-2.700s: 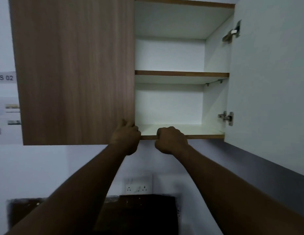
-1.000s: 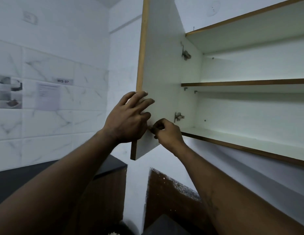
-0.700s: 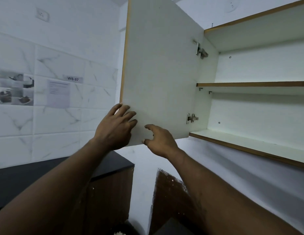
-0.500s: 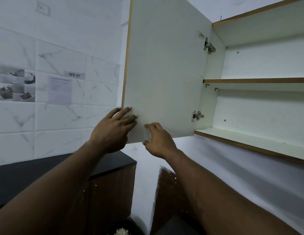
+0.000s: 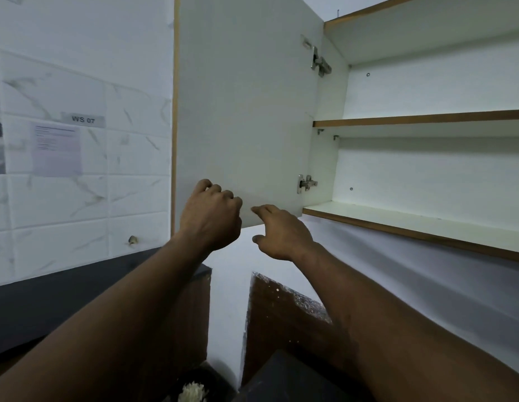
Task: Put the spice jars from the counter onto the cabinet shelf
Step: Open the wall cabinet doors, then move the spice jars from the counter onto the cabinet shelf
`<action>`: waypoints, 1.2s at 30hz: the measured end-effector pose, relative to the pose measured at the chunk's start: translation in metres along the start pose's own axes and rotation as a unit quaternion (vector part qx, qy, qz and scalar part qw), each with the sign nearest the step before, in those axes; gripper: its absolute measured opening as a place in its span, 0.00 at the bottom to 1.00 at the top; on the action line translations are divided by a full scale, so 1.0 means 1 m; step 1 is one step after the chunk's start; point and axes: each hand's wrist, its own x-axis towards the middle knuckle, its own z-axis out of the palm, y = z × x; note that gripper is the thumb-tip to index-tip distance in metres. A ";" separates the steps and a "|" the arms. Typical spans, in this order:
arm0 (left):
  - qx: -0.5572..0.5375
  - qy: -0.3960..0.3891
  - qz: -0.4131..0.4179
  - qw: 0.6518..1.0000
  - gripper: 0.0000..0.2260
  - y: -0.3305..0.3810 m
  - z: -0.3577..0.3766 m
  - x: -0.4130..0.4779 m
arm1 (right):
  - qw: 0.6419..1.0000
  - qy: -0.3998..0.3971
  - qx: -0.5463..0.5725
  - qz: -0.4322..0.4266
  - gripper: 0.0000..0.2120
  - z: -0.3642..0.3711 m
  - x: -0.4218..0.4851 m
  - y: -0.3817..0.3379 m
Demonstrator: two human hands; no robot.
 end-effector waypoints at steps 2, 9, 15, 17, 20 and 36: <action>-0.030 -0.043 -0.015 0.999 0.10 0.021 0.001 0.009 | 1.000 0.003 -0.024 0.017 0.35 -0.012 -0.010 0.017; -0.171 -0.126 -0.002 0.977 0.19 0.109 0.009 0.037 | 0.990 0.006 -0.109 0.091 0.33 -0.053 -0.060 0.081; -0.272 -0.155 0.055 0.948 0.23 0.201 0.006 0.046 | 0.973 0.007 -0.140 0.185 0.32 -0.083 -0.128 0.138; -0.293 -0.155 0.088 0.939 0.24 0.230 0.003 0.047 | 0.965 0.000 -0.150 0.216 0.32 -0.089 -0.152 0.154; -0.327 -0.155 0.122 0.924 0.26 0.270 -0.002 0.046 | 0.950 -0.016 -0.175 0.257 0.32 -0.097 -0.186 0.172; -0.426 -0.200 0.278 0.837 0.36 0.404 -0.007 0.010 | 0.877 -0.063 -0.231 0.416 0.33 -0.104 -0.312 0.211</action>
